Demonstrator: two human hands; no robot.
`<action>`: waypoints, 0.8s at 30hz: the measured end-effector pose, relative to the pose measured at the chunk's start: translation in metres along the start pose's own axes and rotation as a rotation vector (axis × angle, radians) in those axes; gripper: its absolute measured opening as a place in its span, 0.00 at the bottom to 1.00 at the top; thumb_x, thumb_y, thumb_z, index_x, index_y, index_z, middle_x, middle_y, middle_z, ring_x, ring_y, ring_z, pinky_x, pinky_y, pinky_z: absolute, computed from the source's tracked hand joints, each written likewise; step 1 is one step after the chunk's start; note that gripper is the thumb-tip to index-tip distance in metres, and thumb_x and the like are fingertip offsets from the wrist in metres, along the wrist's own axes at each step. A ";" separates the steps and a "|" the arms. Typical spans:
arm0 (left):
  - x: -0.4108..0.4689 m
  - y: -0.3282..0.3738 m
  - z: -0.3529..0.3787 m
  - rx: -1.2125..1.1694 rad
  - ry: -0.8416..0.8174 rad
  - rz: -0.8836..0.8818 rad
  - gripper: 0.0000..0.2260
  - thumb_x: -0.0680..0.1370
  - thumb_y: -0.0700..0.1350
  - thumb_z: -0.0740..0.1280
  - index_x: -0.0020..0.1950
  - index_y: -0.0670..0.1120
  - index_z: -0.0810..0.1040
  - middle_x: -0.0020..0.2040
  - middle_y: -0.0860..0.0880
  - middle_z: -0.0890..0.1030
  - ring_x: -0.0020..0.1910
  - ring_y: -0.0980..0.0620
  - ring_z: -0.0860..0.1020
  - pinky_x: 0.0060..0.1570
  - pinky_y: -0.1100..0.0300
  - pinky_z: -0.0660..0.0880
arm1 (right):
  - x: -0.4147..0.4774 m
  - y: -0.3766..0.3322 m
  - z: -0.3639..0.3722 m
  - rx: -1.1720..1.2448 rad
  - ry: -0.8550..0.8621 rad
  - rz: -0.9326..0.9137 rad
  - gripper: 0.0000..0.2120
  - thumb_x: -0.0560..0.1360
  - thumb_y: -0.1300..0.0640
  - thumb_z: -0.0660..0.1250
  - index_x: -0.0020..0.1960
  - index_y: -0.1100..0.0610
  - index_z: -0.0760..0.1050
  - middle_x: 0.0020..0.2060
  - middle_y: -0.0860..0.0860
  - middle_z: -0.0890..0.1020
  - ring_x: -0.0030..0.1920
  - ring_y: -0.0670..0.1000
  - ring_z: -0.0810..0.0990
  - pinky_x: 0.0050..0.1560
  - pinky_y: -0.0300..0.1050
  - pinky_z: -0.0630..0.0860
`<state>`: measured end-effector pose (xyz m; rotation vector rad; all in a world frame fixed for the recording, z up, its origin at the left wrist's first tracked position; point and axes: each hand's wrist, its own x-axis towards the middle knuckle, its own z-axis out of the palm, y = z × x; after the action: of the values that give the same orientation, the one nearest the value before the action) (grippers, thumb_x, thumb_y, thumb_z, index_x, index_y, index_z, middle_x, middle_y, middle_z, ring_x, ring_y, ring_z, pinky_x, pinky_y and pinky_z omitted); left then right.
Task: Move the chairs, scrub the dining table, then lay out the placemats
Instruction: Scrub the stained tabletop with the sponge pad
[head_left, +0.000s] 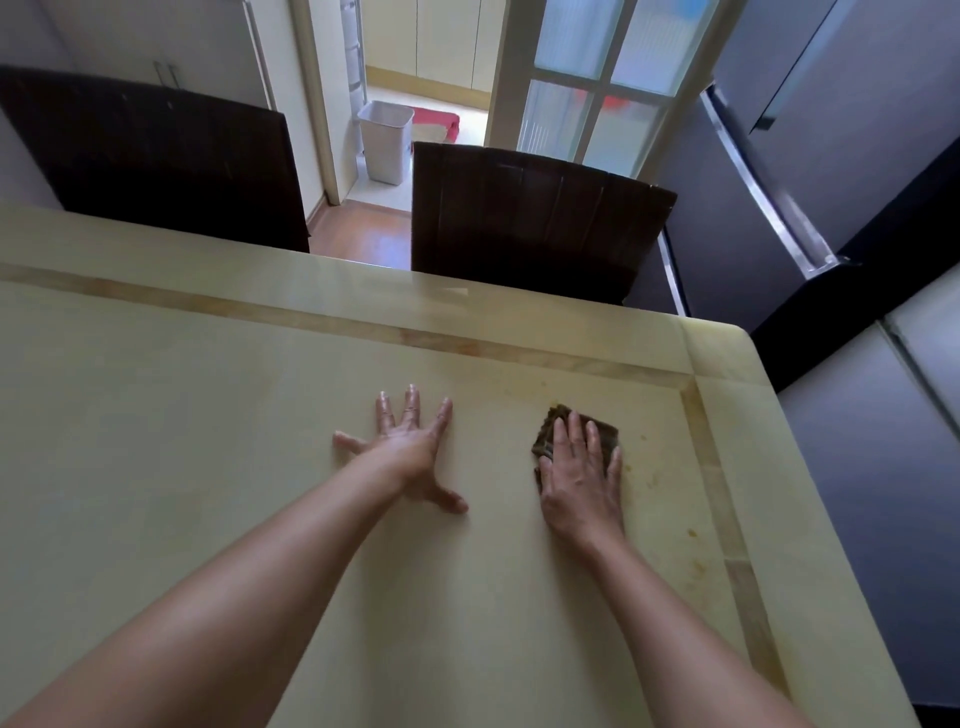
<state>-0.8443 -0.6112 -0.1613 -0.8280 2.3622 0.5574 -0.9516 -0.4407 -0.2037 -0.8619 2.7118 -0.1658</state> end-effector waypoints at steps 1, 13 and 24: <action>0.001 -0.001 0.002 -0.005 -0.005 -0.004 0.57 0.63 0.66 0.73 0.74 0.61 0.32 0.74 0.50 0.27 0.72 0.40 0.28 0.62 0.22 0.46 | 0.002 0.000 -0.001 -0.006 -0.004 -0.003 0.27 0.82 0.49 0.45 0.78 0.53 0.40 0.77 0.49 0.38 0.76 0.50 0.35 0.74 0.55 0.33; 0.010 -0.002 0.008 -0.017 0.015 0.001 0.58 0.62 0.65 0.74 0.74 0.60 0.32 0.73 0.49 0.26 0.72 0.39 0.28 0.60 0.22 0.44 | 0.079 -0.093 -0.007 0.039 -0.108 -0.308 0.26 0.82 0.50 0.46 0.78 0.52 0.45 0.77 0.46 0.42 0.76 0.48 0.37 0.73 0.53 0.32; 0.009 -0.002 0.006 -0.010 -0.005 -0.009 0.57 0.62 0.65 0.73 0.73 0.61 0.31 0.73 0.50 0.26 0.72 0.40 0.28 0.62 0.22 0.45 | 0.126 -0.039 -0.029 0.053 -0.014 -0.174 0.25 0.82 0.50 0.45 0.78 0.51 0.45 0.77 0.47 0.43 0.77 0.49 0.40 0.74 0.56 0.34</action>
<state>-0.8467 -0.6136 -0.1718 -0.8408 2.3516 0.5671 -1.0374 -0.5448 -0.1988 -1.0791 2.6052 -0.2656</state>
